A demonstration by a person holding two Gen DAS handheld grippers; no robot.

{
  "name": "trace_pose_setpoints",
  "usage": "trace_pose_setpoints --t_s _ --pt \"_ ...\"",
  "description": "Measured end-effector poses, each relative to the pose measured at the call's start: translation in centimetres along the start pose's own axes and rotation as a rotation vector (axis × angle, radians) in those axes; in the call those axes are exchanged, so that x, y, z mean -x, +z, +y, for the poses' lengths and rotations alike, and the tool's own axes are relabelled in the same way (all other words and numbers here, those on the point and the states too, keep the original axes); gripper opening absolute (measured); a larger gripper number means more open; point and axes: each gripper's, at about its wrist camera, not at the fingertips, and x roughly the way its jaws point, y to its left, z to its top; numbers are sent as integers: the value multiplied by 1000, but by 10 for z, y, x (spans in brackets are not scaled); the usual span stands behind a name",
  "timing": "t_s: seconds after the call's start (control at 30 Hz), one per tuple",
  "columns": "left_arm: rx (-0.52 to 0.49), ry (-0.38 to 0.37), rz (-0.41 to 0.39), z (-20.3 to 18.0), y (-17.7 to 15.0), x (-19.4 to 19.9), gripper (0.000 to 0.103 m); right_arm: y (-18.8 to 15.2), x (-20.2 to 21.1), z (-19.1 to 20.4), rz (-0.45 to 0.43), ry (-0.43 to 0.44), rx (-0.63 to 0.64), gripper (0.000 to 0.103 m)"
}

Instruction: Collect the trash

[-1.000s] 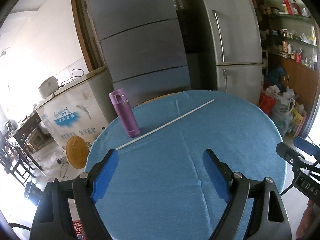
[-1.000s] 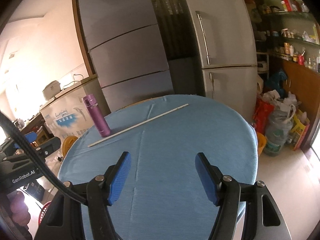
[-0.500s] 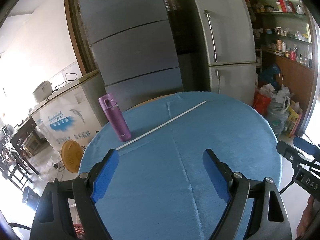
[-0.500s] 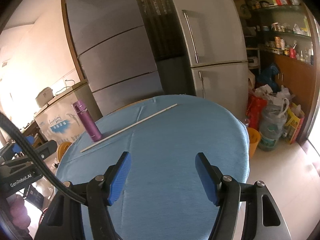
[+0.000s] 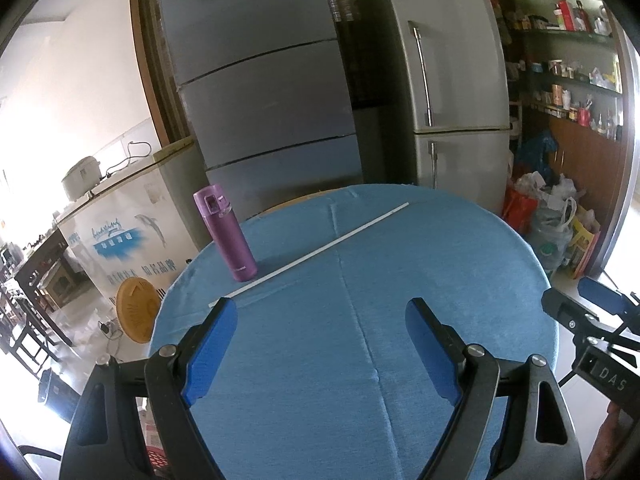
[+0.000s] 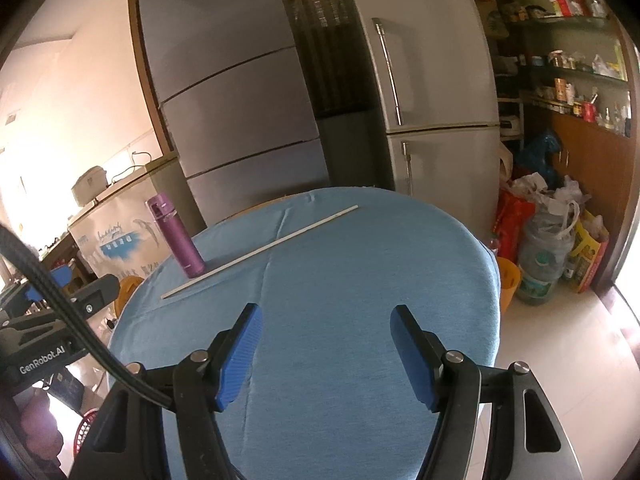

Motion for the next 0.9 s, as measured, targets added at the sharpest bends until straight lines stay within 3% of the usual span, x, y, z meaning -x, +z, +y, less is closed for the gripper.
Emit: trace_pose_setpoints --t_s 0.37,0.9 --pt "49 -15 6 20 -6 -2 86 4 0 22 12 -10 38 70" --pt "134 3 8 73 -23 -9 86 -2 -11 85 50 -4 143 70"
